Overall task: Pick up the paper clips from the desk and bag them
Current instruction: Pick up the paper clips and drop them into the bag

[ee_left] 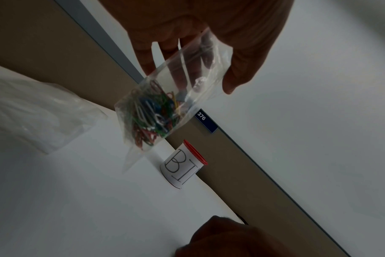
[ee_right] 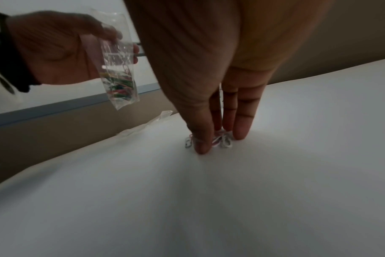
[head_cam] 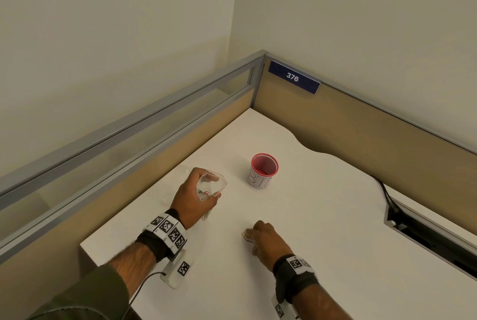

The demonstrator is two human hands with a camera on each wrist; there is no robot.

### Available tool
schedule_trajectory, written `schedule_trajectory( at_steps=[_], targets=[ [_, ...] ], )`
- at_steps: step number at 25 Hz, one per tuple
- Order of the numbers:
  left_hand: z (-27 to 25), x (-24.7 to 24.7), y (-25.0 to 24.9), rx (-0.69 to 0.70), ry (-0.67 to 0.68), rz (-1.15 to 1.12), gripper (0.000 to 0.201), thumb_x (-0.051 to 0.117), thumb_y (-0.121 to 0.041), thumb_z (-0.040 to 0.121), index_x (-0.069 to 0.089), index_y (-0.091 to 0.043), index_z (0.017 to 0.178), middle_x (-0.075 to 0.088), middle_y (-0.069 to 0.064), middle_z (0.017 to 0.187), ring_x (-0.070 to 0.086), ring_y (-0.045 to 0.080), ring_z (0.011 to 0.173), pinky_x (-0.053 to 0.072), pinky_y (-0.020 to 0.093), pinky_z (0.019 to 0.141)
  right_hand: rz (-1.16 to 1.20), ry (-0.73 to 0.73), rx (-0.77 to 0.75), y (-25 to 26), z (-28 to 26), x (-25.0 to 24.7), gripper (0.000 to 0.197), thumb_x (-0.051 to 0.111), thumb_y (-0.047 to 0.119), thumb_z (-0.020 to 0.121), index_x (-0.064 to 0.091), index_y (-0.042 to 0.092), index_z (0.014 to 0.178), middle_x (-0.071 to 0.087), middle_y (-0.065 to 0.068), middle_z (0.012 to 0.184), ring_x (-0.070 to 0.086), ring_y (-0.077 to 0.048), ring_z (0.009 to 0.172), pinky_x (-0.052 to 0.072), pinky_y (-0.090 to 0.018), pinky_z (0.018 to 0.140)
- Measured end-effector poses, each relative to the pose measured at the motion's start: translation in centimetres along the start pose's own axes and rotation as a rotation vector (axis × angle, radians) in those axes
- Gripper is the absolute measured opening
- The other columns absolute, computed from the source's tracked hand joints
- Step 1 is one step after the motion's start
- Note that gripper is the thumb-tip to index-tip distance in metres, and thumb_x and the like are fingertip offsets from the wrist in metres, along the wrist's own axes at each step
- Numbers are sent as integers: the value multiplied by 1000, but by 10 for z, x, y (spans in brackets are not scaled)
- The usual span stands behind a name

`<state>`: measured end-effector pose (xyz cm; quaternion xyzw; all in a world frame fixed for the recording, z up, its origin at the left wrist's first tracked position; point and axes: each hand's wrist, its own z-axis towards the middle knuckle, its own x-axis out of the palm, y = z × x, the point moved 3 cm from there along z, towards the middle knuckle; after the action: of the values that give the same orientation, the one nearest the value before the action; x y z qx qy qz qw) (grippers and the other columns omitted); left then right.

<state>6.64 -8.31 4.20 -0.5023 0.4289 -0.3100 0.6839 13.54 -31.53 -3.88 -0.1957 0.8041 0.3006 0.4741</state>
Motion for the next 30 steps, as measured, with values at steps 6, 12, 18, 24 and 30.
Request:
schedule_trajectory(
  at_steps=[6, 12, 18, 24, 30],
  targets=[
    [1, 0, -1, 16, -10, 13, 43, 76, -12, 78, 54, -19, 113, 64, -8, 118, 59, 12, 117, 49, 19, 93, -107, -71, 4, 9, 18, 4, 19, 49, 5, 89, 63, 11, 100, 57, -9, 105, 55, -28, 98, 44, -32, 75],
    [2, 2, -4, 9, 1, 23, 44, 77, -10, 79, 53, -20, 114, 64, -8, 119, 59, 11, 118, 45, 5, 87, -55, -94, 89, 9, 28, -4, 16, 47, 7, 89, 62, 9, 94, 61, -11, 103, 59, -27, 93, 43, -30, 73],
    [4, 9, -6, 14, 16, 25, 44, 77, -11, 79, 52, -22, 113, 65, -9, 117, 59, 9, 117, 45, 2, 84, 570, -268, 279, -3, 6, -52, 19, 62, 0, 82, 66, 17, 74, 70, -9, 84, 66, -20, 68, 61, -35, 70],
    [5, 20, -8, -8, 41, 31, 45, 78, -12, 79, 52, -21, 114, 64, -8, 117, 60, 15, 115, 54, 26, 92, 925, -533, 0, 72, -10, -155, 11, 65, 2, 85, 70, 10, 90, 71, -2, 85, 67, -13, 71, 58, -19, 62],
    [2, 28, -18, 2, 76, 10, 46, 77, -14, 81, 47, -37, 108, 62, -13, 111, 61, 12, 111, 53, 20, 85, 847, -514, -70, 108, -6, -169, 11, 62, 4, 88, 69, 9, 95, 69, -2, 88, 67, -15, 71, 61, -25, 66]
  ],
)
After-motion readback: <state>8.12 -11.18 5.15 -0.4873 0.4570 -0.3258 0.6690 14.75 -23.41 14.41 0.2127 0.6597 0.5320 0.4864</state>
